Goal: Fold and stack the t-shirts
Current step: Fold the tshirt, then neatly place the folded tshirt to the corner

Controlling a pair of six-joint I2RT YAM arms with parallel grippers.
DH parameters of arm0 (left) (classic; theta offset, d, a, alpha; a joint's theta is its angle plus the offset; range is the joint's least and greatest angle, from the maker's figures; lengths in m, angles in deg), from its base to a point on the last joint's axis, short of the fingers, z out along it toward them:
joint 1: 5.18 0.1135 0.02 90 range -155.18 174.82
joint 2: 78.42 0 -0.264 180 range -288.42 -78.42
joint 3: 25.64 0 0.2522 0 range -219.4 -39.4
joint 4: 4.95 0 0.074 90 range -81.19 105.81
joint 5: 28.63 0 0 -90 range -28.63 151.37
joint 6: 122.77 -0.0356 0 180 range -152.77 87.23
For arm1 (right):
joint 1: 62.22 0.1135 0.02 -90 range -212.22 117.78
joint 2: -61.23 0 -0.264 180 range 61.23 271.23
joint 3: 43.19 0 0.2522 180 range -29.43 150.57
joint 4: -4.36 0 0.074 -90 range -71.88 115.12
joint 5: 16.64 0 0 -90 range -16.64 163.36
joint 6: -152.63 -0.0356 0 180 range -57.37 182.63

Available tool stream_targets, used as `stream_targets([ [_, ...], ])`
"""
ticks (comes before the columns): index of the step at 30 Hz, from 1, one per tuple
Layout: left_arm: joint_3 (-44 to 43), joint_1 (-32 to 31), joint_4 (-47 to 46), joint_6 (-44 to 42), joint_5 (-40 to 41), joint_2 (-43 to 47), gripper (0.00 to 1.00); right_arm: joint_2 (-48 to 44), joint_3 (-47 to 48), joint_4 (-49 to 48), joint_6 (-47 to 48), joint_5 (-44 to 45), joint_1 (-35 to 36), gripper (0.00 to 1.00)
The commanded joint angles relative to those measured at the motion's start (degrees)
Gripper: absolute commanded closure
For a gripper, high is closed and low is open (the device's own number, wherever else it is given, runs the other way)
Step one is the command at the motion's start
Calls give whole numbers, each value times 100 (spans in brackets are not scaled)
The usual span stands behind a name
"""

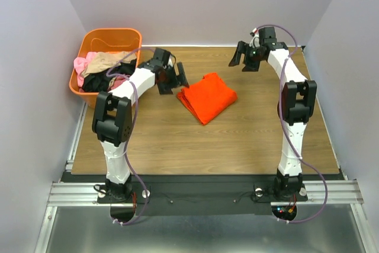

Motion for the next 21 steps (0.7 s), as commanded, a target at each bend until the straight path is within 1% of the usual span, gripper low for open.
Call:
stream_targets([
  [1, 804, -123, -486, 299, -464, 552, 3, -286, -291, -501, 501, -1232, 34, 11],
  [3, 956, -141, -629, 371, -527, 579, 3, -129, -353, -528, 572, -1408, 17, 11],
  [6, 1088, -159, -884, 415, -825, 500, 3, 126, -345, -563, 651, -1900, 25, 11],
  [8, 1053, -185, -937, 424, -1001, 361, 3, 232, -345, -590, 651, -2015, 25, 11],
  [12, 974, -211, -902, 389, -967, 123, 2, 312, -494, -607, 721, -2077, 25, 11],
  [17, 1140, -264, -1007, 406, -1054, -88, 2, 286, -1116, -686, 835, -2288, 17, 12],
  [21, 1150, -326, -1078, 389, -1090, -229, 2, 251, -1442, -783, 932, -2464, 34, 12],
])
